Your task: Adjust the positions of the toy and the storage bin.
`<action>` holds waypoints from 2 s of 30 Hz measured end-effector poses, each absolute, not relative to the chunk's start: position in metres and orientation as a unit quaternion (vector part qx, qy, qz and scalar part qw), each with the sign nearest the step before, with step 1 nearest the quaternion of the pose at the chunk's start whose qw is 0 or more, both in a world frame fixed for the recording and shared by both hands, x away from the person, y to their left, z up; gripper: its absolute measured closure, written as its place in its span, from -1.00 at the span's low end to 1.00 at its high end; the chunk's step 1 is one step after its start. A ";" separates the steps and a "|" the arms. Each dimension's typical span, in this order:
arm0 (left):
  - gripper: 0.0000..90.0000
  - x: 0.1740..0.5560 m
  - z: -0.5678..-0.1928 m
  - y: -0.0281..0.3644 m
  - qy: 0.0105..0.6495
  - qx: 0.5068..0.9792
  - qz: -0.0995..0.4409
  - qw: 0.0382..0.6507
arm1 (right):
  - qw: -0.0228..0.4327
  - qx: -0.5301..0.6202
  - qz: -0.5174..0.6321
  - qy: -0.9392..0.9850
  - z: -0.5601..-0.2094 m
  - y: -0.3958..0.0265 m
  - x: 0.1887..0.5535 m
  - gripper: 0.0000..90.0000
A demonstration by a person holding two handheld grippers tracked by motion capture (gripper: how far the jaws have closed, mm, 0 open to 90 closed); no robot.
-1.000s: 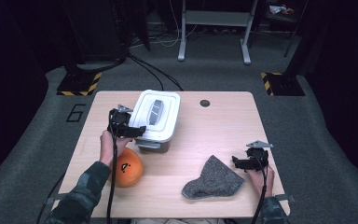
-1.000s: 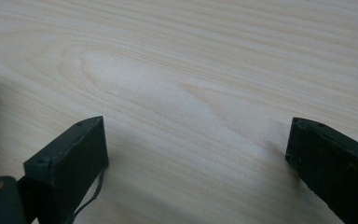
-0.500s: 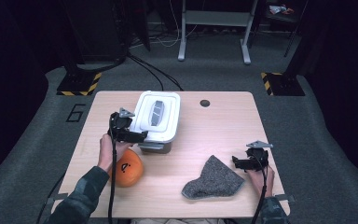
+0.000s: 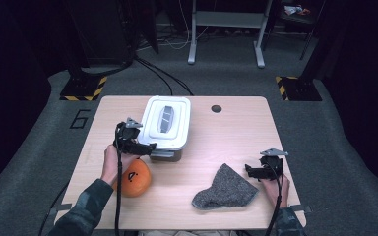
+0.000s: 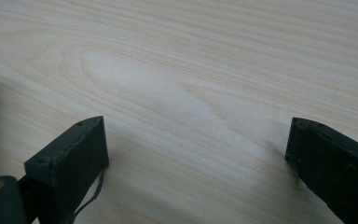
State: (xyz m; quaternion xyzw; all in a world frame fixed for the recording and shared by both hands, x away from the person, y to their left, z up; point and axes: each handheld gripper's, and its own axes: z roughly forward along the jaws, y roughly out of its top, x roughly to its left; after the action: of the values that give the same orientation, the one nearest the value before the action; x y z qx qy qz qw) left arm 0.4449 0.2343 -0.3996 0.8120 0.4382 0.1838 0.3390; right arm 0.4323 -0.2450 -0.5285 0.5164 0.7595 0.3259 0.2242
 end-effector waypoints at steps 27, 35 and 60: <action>-0.67 0.445 -0.400 0.198 0.421 0.819 0.167 0.351 | 0.224 0.517 0.326 0.759 -0.529 -0.245 0.432 -0.90; -0.68 0.448 -0.400 0.186 0.411 0.826 0.162 0.351 | 0.224 0.517 0.326 0.759 -0.529 -0.245 0.432 -0.90; -0.67 0.464 -0.398 0.157 0.384 0.833 0.161 0.366 | 0.222 0.517 0.327 0.759 -0.528 -0.245 0.432 -0.89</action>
State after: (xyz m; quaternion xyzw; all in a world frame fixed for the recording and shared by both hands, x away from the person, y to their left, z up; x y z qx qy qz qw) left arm 0.4635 0.1570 -0.3979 0.8326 0.3837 0.1610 0.3656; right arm 0.4321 -0.2445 -0.5284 0.5168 0.7594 0.3268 0.2223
